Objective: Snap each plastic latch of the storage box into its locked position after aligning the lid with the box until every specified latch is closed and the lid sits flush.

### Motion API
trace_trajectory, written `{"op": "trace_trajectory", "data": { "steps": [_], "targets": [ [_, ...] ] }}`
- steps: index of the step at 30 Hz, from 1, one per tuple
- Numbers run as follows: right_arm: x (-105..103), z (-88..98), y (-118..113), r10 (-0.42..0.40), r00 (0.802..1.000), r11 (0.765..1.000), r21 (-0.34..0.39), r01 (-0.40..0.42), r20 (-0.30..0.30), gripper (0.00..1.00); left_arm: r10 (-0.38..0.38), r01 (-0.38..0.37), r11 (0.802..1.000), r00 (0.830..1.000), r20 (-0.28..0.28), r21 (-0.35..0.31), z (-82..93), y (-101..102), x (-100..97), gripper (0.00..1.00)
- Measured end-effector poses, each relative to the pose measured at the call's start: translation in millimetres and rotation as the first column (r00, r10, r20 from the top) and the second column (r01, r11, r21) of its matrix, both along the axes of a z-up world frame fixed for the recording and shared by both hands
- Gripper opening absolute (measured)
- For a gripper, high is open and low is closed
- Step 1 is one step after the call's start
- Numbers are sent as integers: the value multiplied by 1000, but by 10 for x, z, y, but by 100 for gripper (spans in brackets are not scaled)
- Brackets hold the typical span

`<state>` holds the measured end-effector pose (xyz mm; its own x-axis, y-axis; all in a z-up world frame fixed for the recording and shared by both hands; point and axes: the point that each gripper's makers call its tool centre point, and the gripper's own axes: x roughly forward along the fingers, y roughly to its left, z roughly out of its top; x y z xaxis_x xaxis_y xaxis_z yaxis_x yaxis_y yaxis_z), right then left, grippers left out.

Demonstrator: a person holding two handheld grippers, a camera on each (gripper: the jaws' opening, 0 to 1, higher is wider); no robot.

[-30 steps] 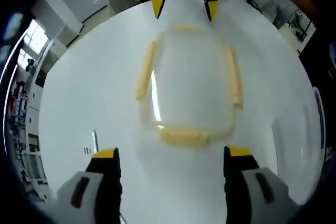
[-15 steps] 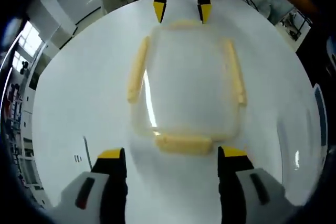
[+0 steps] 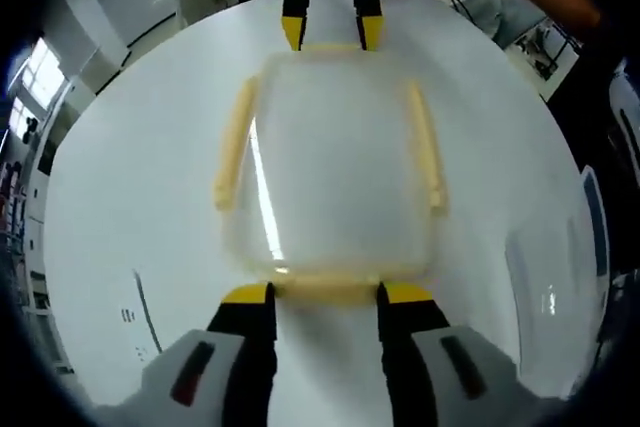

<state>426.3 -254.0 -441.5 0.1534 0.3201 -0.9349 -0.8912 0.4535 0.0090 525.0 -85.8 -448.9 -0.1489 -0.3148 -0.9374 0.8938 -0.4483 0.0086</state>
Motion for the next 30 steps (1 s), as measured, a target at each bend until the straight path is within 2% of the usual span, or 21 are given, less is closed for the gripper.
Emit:
{"op": "trace_trajectory", "data": {
  "steps": [1,6,10,14,19,21,25,30],
  "targets": [
    [-4,-3,1,0,1000,1000,3,0,1,41,11,-11,1000,1000,2,4,-2,3,8,40],
    [-10,-5,10,3,1000,1000,6,-3,3,41,-28,28,1000,1000,2,-6,17,-2,-23,40],
    [-5,-12,11,-7,1000,999,-51,6,-28,37,-42,42,999,999,12,12,26,-13,-53,40],
    [6,-30,-1,9,999,998,-61,-11,-38,37,-33,32,999,999,26,39,32,-17,-64,38],
    [5,-45,-17,13,999,999,-51,-15,-31,40,-38,38,999,999,6,5,48,-13,-62,40],
    [20,-44,-21,-15,1000,999,-29,15,-19,37,-49,49,999,999,-6,-14,49,-5,-78,42],
    [13,-51,-30,-3,1000,1000,21,3,8,36,-29,29,1000,1000,-5,-9,54,-28,-90,40],
    [36,-63,-25,-5,1000,1000,15,5,4,35,-10,10,1000,1000,6,16,61,-23,-74,37]
  ]
}}
